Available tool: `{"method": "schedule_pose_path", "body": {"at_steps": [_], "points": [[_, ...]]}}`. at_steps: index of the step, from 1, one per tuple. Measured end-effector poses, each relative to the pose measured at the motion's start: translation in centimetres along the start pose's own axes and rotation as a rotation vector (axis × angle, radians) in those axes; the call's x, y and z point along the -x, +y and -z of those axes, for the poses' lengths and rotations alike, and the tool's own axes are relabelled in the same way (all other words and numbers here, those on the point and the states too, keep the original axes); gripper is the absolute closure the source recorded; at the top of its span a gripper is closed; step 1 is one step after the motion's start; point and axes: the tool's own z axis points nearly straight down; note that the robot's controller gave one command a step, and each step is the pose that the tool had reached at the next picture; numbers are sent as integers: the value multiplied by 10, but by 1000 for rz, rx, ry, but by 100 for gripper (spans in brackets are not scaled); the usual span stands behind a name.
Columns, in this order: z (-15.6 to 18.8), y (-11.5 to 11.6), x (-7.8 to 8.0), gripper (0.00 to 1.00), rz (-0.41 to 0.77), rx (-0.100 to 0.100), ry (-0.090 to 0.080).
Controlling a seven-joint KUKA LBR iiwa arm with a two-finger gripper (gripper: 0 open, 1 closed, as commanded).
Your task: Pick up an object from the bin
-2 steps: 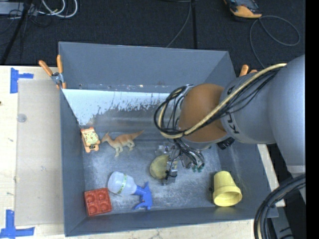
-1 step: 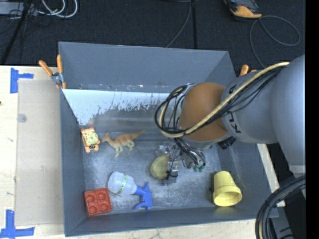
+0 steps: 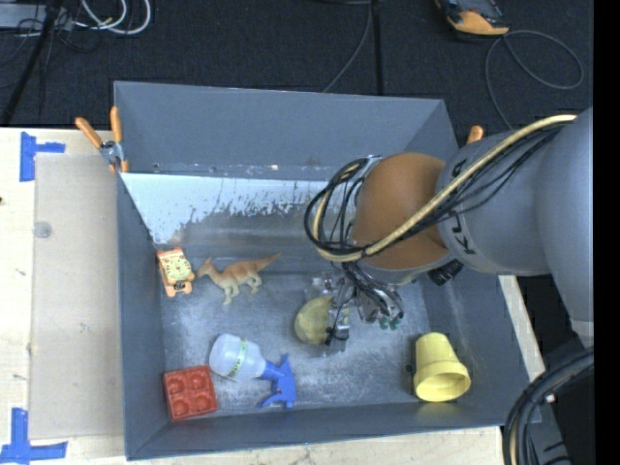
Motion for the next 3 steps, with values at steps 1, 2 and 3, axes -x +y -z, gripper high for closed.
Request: {"method": "schedule_pose_path", "body": {"at_steps": [1,2,3], "points": [[8,0,2,100,0,0,-6],[10,0,2,100,0,0,-5],[13,0,0,100,0,0,0]]}}
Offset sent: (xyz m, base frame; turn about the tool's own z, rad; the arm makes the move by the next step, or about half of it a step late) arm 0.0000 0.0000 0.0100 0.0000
